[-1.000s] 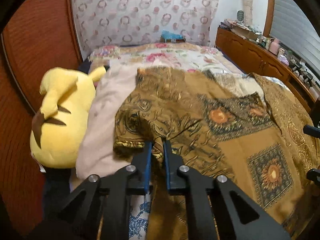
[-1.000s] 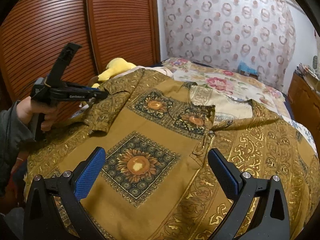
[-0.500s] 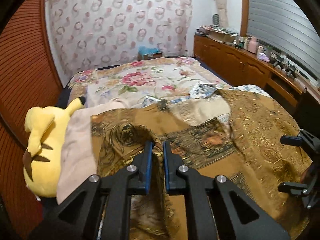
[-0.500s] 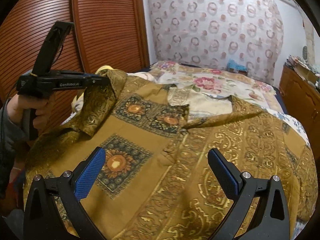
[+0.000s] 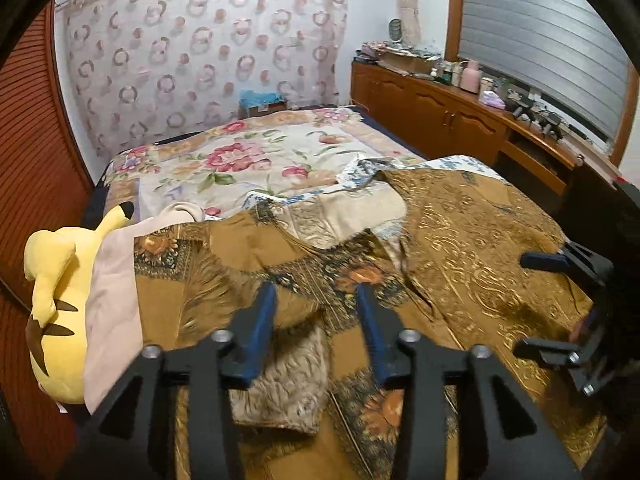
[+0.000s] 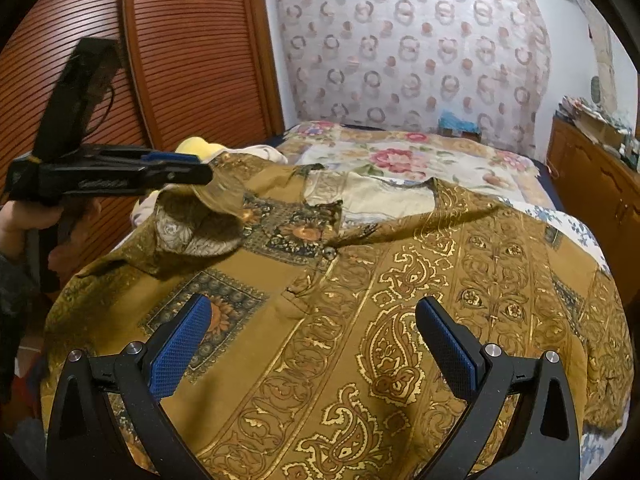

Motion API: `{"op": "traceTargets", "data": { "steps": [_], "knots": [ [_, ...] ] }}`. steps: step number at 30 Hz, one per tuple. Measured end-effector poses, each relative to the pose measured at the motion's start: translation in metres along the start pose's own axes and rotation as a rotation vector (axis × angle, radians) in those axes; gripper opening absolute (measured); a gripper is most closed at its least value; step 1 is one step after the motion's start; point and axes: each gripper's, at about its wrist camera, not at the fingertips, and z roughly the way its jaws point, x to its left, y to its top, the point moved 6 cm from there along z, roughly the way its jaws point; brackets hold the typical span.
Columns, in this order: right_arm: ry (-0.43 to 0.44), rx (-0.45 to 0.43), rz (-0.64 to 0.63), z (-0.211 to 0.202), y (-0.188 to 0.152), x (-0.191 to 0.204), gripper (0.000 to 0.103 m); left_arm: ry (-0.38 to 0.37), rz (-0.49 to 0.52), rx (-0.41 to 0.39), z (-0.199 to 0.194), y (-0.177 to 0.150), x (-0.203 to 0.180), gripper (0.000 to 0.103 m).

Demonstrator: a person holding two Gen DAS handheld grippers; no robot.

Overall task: Fold small clothes
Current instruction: 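Open the left tool to release the folded sleeve and withdraw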

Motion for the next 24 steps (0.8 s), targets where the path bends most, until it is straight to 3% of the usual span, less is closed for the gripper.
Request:
{"op": "traceTargets", "data": {
  "steps": [3, 11, 18, 24],
  "knots": [
    [0.0, -0.001, -0.003, 0.001, 0.001, 0.0, 0.103, -0.002, -0.004, -0.019, -0.013, -0.009, 0.0, 0.057],
    [-0.008, 0.015, -0.053, 0.011, 0.011, 0.006, 0.103, 0.062, -0.069, -0.047, -0.031, -0.035, 0.035, 0.058],
    [-0.026, 0.029, -0.065, 0.021, 0.018, -0.006, 0.103, 0.085, -0.144, -0.001, -0.008, -0.058, 0.066, 0.058],
    [-0.063, 0.033, -0.044, 0.017, 0.015, -0.028, 0.103, 0.08, -0.176, 0.018, 0.007, -0.069, 0.063, 0.058]
  ]
}}
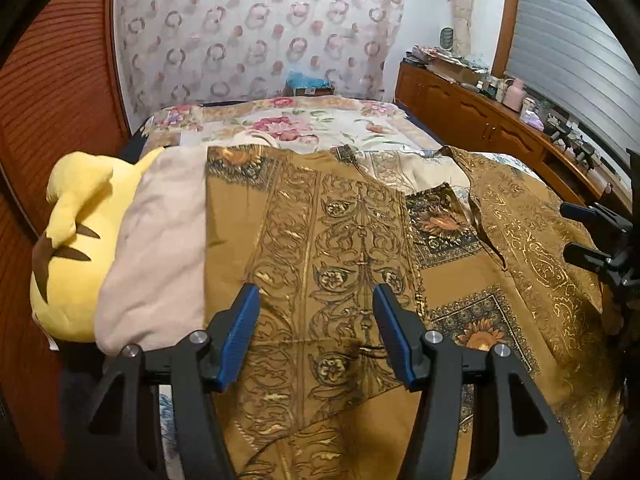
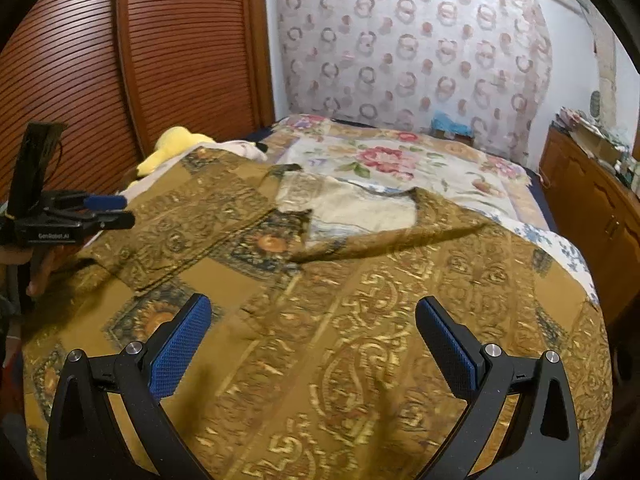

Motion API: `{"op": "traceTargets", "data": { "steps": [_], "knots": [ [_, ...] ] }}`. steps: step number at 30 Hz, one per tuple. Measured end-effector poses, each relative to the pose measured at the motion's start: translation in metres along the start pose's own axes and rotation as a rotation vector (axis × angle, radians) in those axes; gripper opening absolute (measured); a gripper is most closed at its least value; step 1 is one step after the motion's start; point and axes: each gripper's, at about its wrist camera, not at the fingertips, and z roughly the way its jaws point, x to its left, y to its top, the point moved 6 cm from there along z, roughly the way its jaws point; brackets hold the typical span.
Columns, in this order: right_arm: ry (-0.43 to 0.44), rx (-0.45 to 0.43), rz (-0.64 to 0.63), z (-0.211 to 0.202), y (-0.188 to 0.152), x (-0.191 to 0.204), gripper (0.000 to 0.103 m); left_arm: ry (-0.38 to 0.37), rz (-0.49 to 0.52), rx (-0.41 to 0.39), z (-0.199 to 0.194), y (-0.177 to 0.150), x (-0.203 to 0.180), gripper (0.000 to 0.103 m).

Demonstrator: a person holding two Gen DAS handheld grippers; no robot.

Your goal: Fold small clothes

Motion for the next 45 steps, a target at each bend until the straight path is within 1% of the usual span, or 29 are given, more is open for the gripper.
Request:
{"op": "traceTargets", "data": {
  "steps": [5, 9, 13, 15, 21, 28, 32, 34, 36, 37, 40, 45],
  "knots": [
    [-0.033, -0.01, 0.022, -0.018, -0.009, -0.02, 0.103, -0.016, 0.001, 0.003, 0.001, -0.007, -0.014, 0.058],
    [-0.079, -0.014, 0.038, -0.035, -0.019, -0.044, 0.101, -0.03, 0.006, -0.003, -0.001, -0.007, -0.027, 0.058],
    [-0.113, -0.01, 0.055, -0.049, -0.031, -0.071, 0.095, -0.047, 0.016, 0.014, 0.005, -0.01, -0.042, 0.058],
    [-0.131, -0.001, 0.07, -0.055, -0.039, -0.089, 0.09, -0.052, 0.027, 0.025, 0.01, -0.011, -0.05, 0.058],
    [-0.22, 0.036, 0.13, -0.073, -0.063, -0.147, 0.081, -0.065, 0.049, 0.051, 0.021, -0.013, -0.066, 0.058],
    [-0.302, 0.072, 0.198, -0.089, -0.089, -0.201, 0.079, -0.06, 0.075, 0.086, 0.031, -0.019, -0.076, 0.058],
    [-0.32, 0.101, 0.224, -0.092, -0.103, -0.217, 0.078, -0.046, 0.087, 0.094, 0.035, -0.021, -0.078, 0.058],
    [-0.311, 0.118, 0.24, -0.09, -0.108, -0.222, 0.077, -0.034, 0.097, 0.095, 0.035, -0.021, -0.079, 0.058],
    [-0.285, 0.129, 0.267, -0.091, -0.115, -0.227, 0.074, -0.023, 0.108, 0.092, 0.035, -0.022, -0.081, 0.058],
    [-0.275, 0.132, 0.279, -0.092, -0.116, -0.229, 0.073, -0.016, 0.115, 0.09, 0.035, -0.023, -0.081, 0.058],
    [-0.283, 0.137, 0.281, -0.095, -0.118, -0.231, 0.073, -0.006, 0.127, 0.093, 0.036, -0.023, -0.083, 0.059],
    [-0.287, 0.164, 0.275, -0.09, -0.121, -0.231, 0.072, -0.014, 0.143, 0.1, 0.037, -0.024, -0.087, 0.07]
  ]
}}
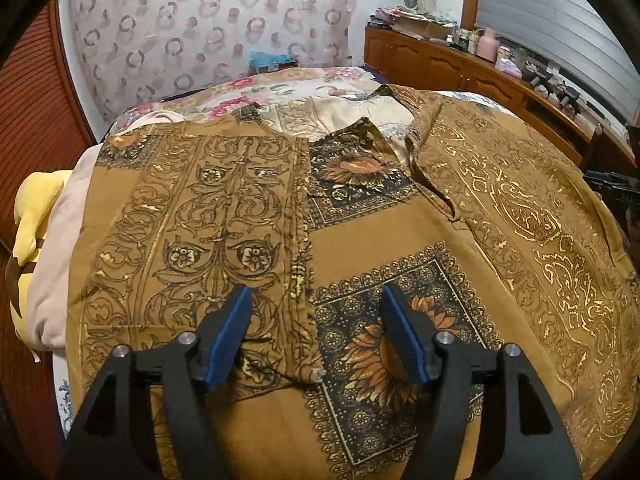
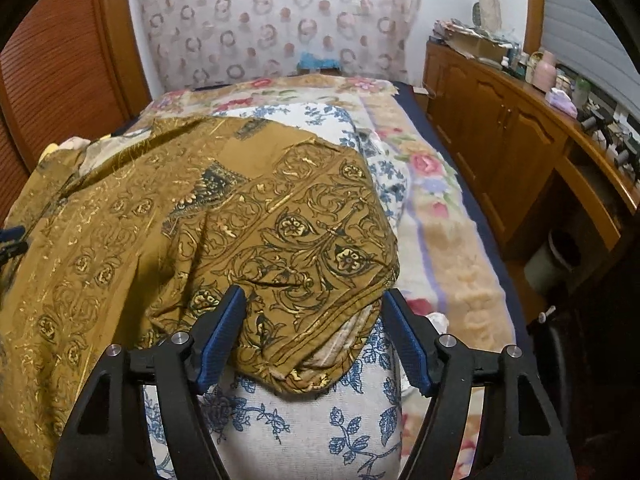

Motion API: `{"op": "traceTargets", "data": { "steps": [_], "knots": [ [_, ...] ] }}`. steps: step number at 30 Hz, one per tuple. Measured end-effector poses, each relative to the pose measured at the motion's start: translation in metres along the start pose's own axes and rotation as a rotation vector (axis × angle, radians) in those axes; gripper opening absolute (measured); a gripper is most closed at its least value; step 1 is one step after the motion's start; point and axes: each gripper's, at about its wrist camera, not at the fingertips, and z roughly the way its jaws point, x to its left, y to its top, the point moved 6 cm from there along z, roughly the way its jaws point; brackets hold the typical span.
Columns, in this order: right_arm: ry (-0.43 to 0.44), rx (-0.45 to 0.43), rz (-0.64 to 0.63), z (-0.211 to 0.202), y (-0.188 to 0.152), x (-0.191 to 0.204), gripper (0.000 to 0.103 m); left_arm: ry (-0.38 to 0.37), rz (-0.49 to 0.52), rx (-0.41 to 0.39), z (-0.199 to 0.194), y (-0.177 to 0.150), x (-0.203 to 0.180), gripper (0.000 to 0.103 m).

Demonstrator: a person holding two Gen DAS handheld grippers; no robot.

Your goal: Fold small clothes

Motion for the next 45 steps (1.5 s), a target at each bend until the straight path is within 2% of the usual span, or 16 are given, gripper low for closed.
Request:
{"op": "traceTargets", "data": {
  "steps": [7, 9, 13, 16, 18, 20, 21, 24, 26, 33, 45],
  "knots": [
    [-0.034, 0.016, -0.053, 0.005, 0.0, 0.006, 0.071, -0.006, 0.003, 0.006, 0.001, 0.0, -0.003, 0.077],
    [-0.031, 0.016, -0.053, 0.005, 0.0, 0.006, 0.071, -0.002, 0.006, 0.01, 0.002, 0.0, -0.004, 0.082],
    [-0.024, 0.013, -0.059, 0.004, -0.001, 0.007, 0.063, 0.004, -0.002, 0.014, 0.003, 0.001, -0.003, 0.086],
    [-0.012, 0.011, -0.069, 0.004, -0.002, 0.01, 0.053, 0.008, -0.008, 0.018, 0.004, 0.001, -0.002, 0.089],
    [-0.001, 0.01, -0.077, 0.003, -0.001, 0.013, 0.039, 0.009, -0.009, 0.019, 0.005, 0.001, -0.002, 0.09],
    [0.012, 0.011, -0.091, 0.002, -0.001, 0.017, 0.031, 0.01, -0.009, 0.019, 0.005, 0.001, -0.001, 0.09],
    [0.017, 0.011, -0.098, 0.002, -0.001, 0.02, 0.021, 0.009, -0.01, 0.019, 0.005, 0.001, -0.001, 0.09],
    [0.021, 0.012, -0.13, 0.001, -0.001, 0.027, 0.009, 0.011, -0.01, 0.017, 0.005, 0.0, -0.002, 0.09],
    [0.041, 0.013, -0.139, 0.0, 0.0, 0.032, 0.007, 0.01, -0.008, 0.012, 0.003, 0.001, -0.001, 0.09],
    [0.068, -0.032, -0.143, -0.011, 0.013, 0.041, 0.007, -0.01, -0.052, -0.086, -0.025, 0.01, 0.006, 0.09],
    [0.066, -0.092, -0.17, -0.025, 0.035, 0.057, 0.007, -0.01, -0.093, -0.188, -0.061, 0.022, 0.02, 0.09]
  ]
}}
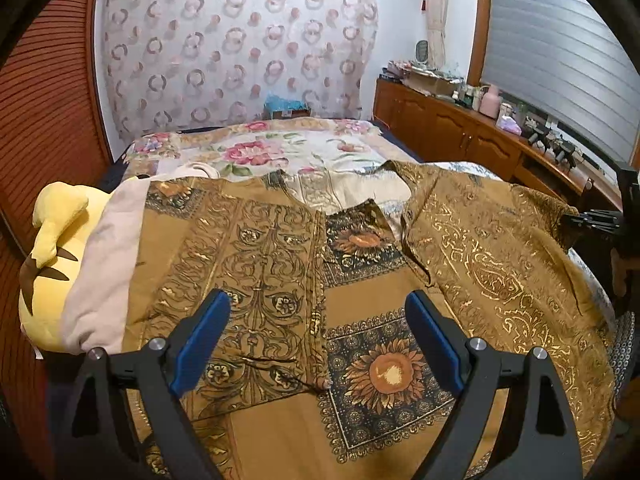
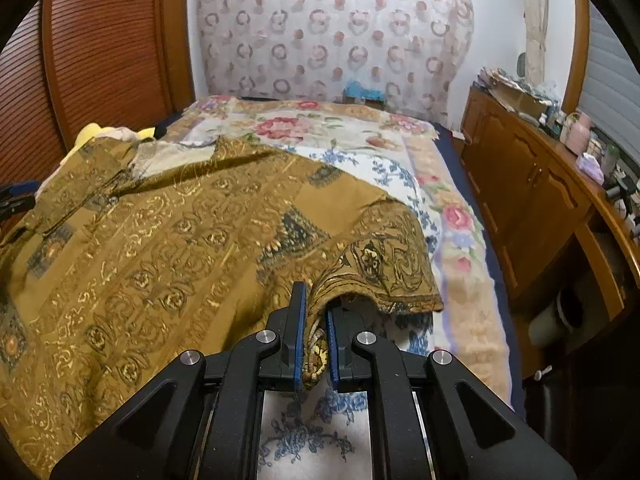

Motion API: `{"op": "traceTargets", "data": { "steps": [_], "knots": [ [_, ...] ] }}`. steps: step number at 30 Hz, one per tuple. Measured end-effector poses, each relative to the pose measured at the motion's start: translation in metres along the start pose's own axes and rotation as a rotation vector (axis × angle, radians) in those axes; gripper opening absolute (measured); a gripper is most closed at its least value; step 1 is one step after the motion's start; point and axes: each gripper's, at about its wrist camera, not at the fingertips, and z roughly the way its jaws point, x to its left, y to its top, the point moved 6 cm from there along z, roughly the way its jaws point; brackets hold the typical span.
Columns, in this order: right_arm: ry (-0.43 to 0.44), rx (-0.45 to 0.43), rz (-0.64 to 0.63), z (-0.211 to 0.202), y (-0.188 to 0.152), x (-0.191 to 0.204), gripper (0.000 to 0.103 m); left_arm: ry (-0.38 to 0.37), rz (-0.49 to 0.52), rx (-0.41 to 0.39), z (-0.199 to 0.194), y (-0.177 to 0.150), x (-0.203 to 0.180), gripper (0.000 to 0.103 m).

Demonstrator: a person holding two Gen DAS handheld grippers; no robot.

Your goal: Fold small clothes

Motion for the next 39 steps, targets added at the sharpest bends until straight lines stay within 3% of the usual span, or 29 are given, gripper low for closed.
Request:
{"op": "traceTargets", "data": {
  "steps": [5, 12, 20, 22, 24, 26, 30, 39],
  "knots": [
    [0.014, -0.034, -0.022, -0.002, 0.019, 0.014, 0.007, 0.005, -0.009, -0.019, -0.006, 0.004, 0.0, 0.09],
    [0.08, -0.082, -0.093, 0.0, 0.05, 0.063, 0.007, 0.014, -0.015, -0.034, -0.01, 0.005, 0.001, 0.09],
    [0.194, -0.054, -0.139, 0.017, 0.05, 0.12, 0.008, 0.015, -0.022, -0.037, -0.012, 0.004, 0.003, 0.09],
    [0.19, -0.047, -0.154, 0.022, 0.047, 0.128, 0.02, 0.015, -0.018, -0.035, -0.011, 0.004, 0.003, 0.09],
    [0.178, -0.05, -0.164, 0.025, 0.049, 0.129, 0.04, 0.016, -0.012, -0.032, -0.011, 0.004, 0.002, 0.09],
    [0.166, -0.063, -0.148, 0.025, 0.054, 0.122, 0.052, 0.014, -0.011, -0.03, -0.009, 0.005, 0.002, 0.09],
    [0.15, -0.05, -0.102, 0.036, 0.061, 0.1, 0.054, 0.017, -0.009, -0.02, -0.002, 0.009, 0.006, 0.09],
    [0.126, 0.117, -0.065, 0.103, 0.049, 0.075, 0.054, 0.032, -0.026, 0.008, 0.019, 0.02, 0.022, 0.09]
  ]
}}
